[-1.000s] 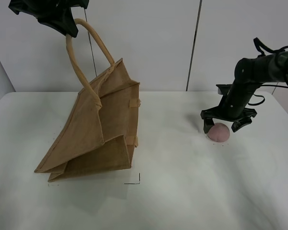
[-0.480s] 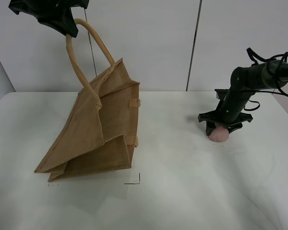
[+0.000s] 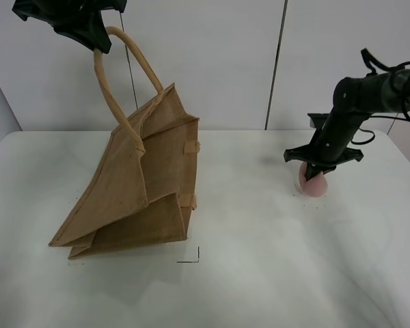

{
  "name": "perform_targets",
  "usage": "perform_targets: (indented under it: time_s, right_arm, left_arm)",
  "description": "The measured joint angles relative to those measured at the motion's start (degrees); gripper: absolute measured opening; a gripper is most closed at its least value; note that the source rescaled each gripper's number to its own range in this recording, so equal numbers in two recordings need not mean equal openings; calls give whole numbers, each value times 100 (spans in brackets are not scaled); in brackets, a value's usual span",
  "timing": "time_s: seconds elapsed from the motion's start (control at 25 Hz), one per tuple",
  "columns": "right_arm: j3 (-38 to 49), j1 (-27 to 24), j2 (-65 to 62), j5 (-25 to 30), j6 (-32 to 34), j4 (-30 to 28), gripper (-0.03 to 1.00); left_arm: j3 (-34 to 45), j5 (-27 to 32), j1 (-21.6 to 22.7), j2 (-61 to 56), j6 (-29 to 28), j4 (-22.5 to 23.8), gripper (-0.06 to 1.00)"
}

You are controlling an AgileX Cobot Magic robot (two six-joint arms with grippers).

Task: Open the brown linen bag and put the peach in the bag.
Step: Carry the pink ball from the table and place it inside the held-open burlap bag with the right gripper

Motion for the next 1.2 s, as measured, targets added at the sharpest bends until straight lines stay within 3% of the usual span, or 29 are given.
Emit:
perform_targets:
  time_s: [0.16, 0.36, 0.52, 0.92, 1.08, 1.2]
  right_arm:
    - [-508, 0, -478, 431, -679, 565, 0]
    - [-1194, 82, -959, 921, -1715, 1791, 0]
    - [-1545, 615, -1000, 1010, -2338, 2343, 0]
    - [-1562, 2356, -597, -128, -4102, 2663, 0]
    - [-1562, 2585, -88, -254, -4395, 2959, 0]
    - [-1562, 2589, 355, -310, -4808, 3501, 0]
  left_arm:
    - [0, 0, 0, 0, 0, 0, 0]
    - [0, 0, 0, 0, 18, 0, 0]
    - [0, 0, 0, 0, 18, 0, 0]
    - [0, 0, 0, 0, 58, 0, 0]
    - [0, 0, 0, 0, 58, 0, 0]
    - [0, 0, 0, 0, 58, 0, 0]
